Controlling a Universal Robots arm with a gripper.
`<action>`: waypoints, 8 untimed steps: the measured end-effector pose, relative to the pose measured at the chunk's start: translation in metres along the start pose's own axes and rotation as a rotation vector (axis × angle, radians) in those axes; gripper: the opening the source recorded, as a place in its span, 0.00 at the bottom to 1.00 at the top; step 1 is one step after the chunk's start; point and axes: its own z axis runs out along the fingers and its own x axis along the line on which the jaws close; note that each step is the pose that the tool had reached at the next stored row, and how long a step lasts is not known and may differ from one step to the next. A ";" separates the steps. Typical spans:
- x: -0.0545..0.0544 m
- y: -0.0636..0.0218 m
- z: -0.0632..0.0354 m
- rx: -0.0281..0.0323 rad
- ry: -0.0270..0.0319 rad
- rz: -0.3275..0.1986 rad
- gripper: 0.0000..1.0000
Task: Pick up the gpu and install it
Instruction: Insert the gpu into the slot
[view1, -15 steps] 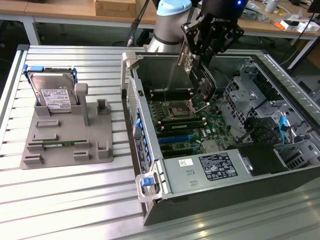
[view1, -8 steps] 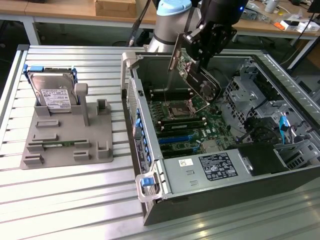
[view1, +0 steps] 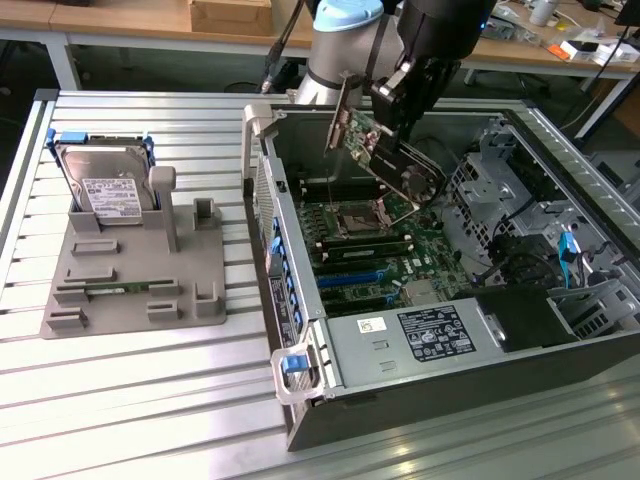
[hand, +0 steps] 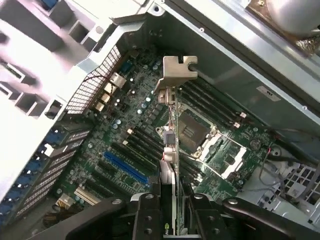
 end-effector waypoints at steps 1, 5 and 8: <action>0.000 0.0000 0.0024 -0.0017 0.0013 -0.056 0.26; 0.000 -0.0002 0.0085 -0.0063 0.0047 -0.211 0.26; 0.000 -0.0003 0.0128 -0.0098 0.0074 -0.329 0.26</action>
